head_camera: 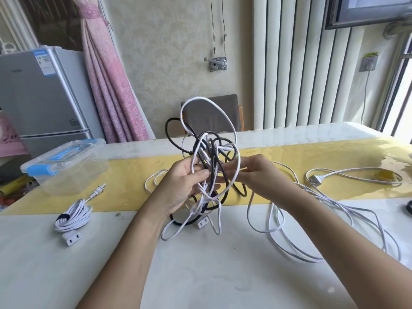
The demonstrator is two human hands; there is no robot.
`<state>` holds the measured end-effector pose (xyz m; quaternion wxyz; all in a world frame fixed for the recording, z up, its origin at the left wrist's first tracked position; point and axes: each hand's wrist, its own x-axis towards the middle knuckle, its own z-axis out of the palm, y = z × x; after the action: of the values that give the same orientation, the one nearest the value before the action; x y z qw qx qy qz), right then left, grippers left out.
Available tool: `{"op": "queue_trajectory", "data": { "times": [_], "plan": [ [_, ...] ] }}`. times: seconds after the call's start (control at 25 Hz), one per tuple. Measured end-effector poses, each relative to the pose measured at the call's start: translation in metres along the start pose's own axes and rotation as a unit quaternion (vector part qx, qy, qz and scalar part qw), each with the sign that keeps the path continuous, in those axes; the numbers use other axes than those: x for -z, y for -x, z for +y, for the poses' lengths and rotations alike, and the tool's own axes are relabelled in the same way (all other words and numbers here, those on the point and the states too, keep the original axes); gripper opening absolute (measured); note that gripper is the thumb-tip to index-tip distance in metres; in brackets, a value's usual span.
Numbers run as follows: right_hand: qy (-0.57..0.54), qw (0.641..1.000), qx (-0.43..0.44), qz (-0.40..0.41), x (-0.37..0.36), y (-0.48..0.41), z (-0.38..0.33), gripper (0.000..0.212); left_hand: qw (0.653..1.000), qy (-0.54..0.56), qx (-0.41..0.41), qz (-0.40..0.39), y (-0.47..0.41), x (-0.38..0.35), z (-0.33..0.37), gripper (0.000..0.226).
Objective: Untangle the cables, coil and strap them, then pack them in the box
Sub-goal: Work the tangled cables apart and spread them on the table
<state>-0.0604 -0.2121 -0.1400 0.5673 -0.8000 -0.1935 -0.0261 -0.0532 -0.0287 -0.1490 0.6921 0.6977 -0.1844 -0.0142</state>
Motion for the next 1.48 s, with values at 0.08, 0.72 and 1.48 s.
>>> {"op": "queue_trajectory", "data": {
  "times": [0.08,0.72,1.48],
  "plan": [
    [-0.001,1.0,-0.018,-0.004,-0.001,0.0,0.003,0.011,0.999,-0.029,-0.018,0.02,0.0,-0.002,-0.001,0.022],
    [-0.021,0.995,-0.002,0.094,-0.02,-0.009,0.016,0.037,0.93,-0.307,0.024,0.2,-0.002,-0.015,-0.009,0.062],
    [-0.156,0.98,0.105,0.067,-0.02,-0.008,0.011,0.031,0.979,0.198,0.043,0.025,-0.006,-0.013,0.019,0.034]
  ]
}}
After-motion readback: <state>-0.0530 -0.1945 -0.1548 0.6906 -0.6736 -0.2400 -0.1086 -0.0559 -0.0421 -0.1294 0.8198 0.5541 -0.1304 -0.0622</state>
